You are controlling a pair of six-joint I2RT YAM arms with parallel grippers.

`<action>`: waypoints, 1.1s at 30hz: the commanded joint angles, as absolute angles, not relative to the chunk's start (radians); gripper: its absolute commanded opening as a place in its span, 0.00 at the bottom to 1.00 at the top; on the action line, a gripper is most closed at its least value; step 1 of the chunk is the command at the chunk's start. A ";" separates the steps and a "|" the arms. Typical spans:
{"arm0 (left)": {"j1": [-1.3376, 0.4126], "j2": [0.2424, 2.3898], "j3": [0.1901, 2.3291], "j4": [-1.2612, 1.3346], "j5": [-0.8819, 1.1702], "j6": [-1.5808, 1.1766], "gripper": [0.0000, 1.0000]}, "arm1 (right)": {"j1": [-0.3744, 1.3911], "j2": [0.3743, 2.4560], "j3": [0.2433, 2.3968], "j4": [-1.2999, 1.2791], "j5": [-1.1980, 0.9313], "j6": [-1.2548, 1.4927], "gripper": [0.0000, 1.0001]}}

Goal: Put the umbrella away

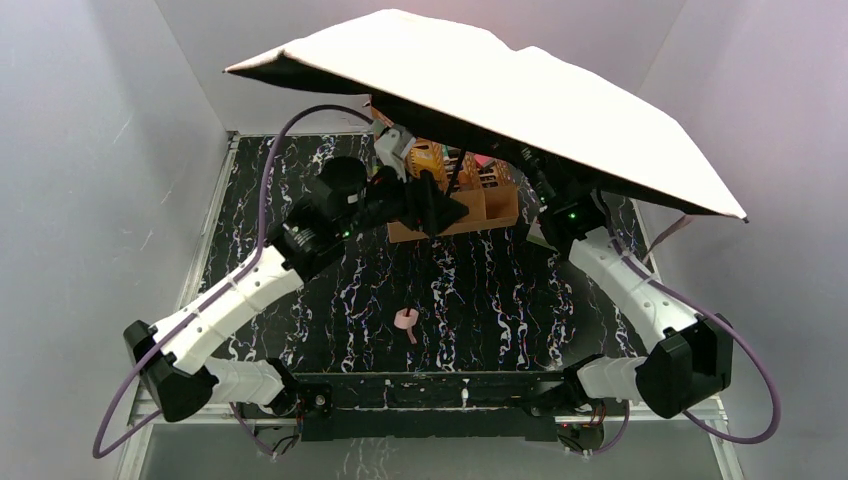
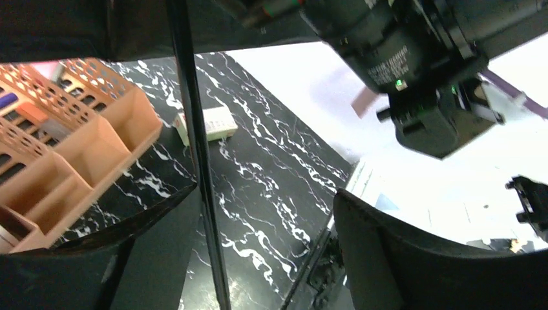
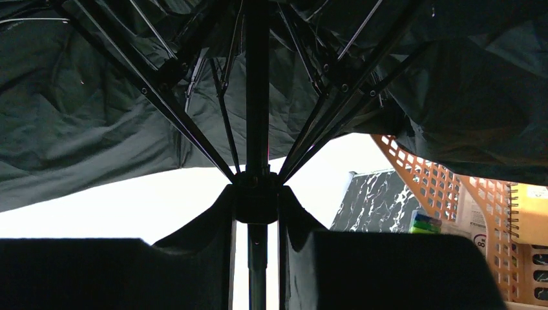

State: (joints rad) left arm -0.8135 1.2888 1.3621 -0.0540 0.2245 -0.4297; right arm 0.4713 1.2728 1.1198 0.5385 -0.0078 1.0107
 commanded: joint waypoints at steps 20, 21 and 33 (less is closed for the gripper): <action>-0.828 0.999 0.984 -0.235 0.243 -0.559 0.44 | 0.437 1.311 1.206 0.668 0.077 1.064 0.00; -0.829 1.001 0.977 -0.231 0.248 -0.563 0.33 | 0.437 1.311 1.208 0.663 0.077 1.068 0.00; -0.829 1.077 1.108 0.035 0.082 -0.510 0.00 | 0.501 1.196 1.155 0.286 -0.065 0.919 0.00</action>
State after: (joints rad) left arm -0.8352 1.0580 0.9909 -0.1642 0.2176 -0.5472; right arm 0.4320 1.2934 1.1744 0.4290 0.0471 0.9936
